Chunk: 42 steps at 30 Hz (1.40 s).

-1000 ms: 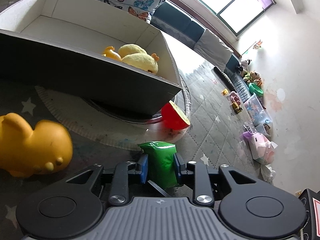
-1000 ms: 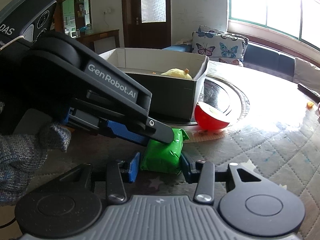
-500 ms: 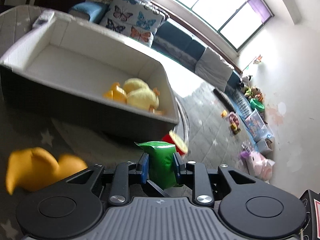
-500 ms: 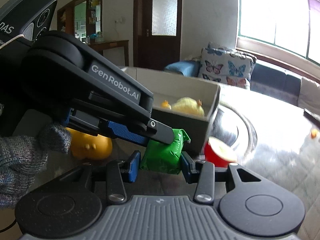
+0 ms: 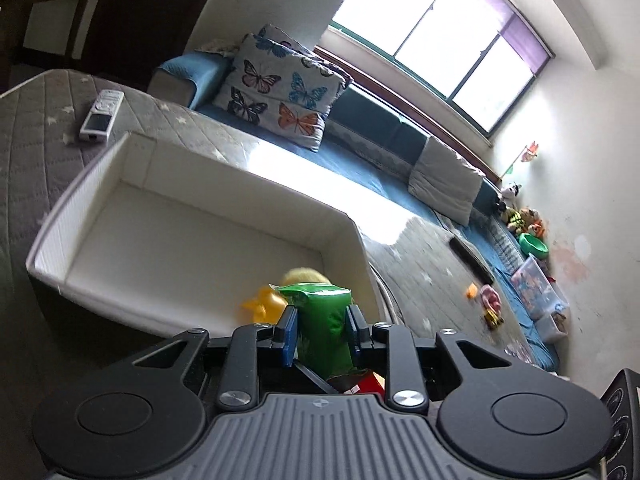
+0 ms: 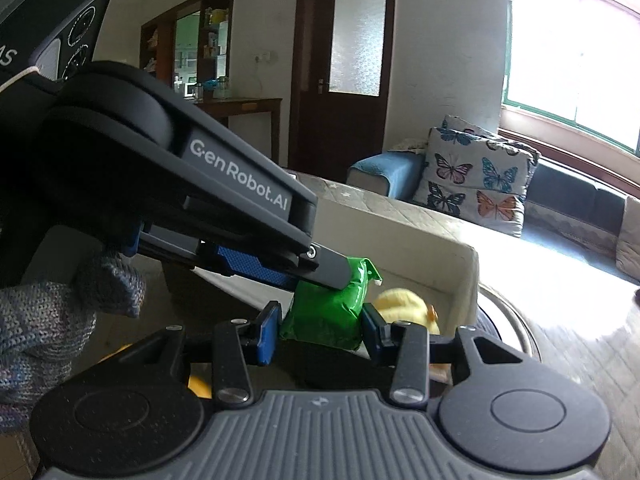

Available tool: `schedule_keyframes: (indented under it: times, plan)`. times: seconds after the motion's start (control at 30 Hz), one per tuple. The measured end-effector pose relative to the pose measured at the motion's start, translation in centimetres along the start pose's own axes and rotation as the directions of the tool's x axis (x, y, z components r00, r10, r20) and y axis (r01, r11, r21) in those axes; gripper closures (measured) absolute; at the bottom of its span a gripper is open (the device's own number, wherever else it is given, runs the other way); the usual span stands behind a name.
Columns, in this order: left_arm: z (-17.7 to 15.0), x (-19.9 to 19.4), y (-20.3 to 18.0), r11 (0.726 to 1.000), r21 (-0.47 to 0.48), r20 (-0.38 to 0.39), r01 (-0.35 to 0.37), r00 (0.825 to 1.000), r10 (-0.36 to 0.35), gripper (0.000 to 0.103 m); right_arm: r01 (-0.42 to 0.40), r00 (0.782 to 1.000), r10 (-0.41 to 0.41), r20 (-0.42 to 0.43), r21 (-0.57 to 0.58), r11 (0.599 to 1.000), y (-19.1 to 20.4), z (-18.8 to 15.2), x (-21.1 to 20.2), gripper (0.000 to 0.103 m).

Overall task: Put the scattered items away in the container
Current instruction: 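Lift the green toy with both tools over into the box, then open both tools to drop the green toy into the box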

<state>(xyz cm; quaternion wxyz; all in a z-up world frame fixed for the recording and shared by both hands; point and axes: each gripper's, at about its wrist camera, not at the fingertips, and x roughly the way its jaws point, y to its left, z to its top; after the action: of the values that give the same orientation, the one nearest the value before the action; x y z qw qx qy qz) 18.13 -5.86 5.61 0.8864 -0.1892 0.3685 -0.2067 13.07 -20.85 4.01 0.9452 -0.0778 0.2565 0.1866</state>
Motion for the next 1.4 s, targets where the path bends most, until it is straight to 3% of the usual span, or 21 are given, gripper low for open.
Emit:
schedule_keyframes:
  times: [0.43,0.77,1.0,1.4]
  plan:
    - [3.8,4.2,4.1,0.995,-0.055,-0.036,-0.078,0.996,0.076,0.075,-0.059,0.994,0.06,-0.087,0.009,0.998,-0.5,2.5,8.1,0.06]
    - [4.2,7.2,7.0,0.988,-0.117,-0.101,-0.1,0.991,0.088,0.078,-0.064,0.987,0.063,-0.145,-0.005,0.998,0.0,2.6,11.6,0.061]
    - [4.0,7.6,7.5,0.986,-0.129,-0.114,-0.108,0.989,0.093,0.078,-0.054,0.989,0.054,-0.14,0.002,0.999,0.3,2.4,11.6,0.061]
    - [3.1,4.9,5.3,0.991,-0.097,-0.073,-0.096,0.993,0.089,0.078,-0.045,0.995,0.046,-0.09,0.016,0.999,0.1,2.1,7.7,0.06]
